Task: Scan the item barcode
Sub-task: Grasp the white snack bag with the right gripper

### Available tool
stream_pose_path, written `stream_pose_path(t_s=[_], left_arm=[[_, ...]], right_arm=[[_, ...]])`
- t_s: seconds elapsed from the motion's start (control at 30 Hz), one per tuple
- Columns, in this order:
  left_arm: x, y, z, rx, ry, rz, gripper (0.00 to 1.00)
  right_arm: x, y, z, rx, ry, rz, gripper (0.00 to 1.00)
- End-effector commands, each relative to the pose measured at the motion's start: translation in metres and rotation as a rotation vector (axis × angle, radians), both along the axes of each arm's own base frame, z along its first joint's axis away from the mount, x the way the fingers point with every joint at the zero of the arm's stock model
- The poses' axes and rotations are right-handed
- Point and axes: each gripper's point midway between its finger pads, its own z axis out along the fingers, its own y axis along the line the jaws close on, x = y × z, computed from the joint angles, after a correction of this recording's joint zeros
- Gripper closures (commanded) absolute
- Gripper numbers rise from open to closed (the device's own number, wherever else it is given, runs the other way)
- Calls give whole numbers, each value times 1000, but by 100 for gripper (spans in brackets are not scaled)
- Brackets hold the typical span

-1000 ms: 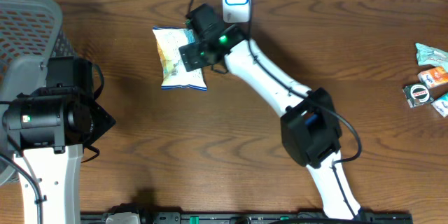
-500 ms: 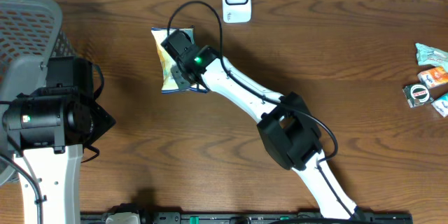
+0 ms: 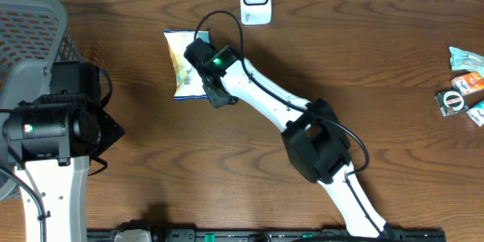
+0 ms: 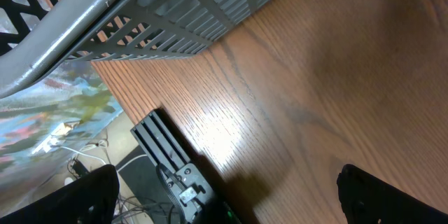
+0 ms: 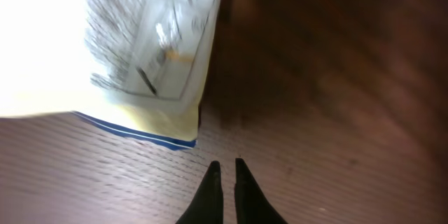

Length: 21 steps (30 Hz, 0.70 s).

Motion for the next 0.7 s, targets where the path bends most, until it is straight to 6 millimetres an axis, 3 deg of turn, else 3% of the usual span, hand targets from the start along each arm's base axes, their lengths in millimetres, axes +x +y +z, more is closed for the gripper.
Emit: stream_pose_path(t_s=[0.0,0.13,0.27,0.37,0.47,0.67], left_arm=[[-2,1,1,1,-4,16,2],[-2,1,1,1,-4,16,2],[-2,1,1,1,-4,16,2],[-2,1,1,1,-4,16,2],[-2,1,1,1,-4,16,2],[-2,1,1,1,-4,16,2]], right_arm=[[21,12,80,130,-174,-3,99],[47,43,122,307,-325,2,99],[67,71,130,425,-402,18,100],[78,84,113,448,-424,21,99],[82,93,80,435,-409,25,97],[67,82,6,310,-279,28,99]])
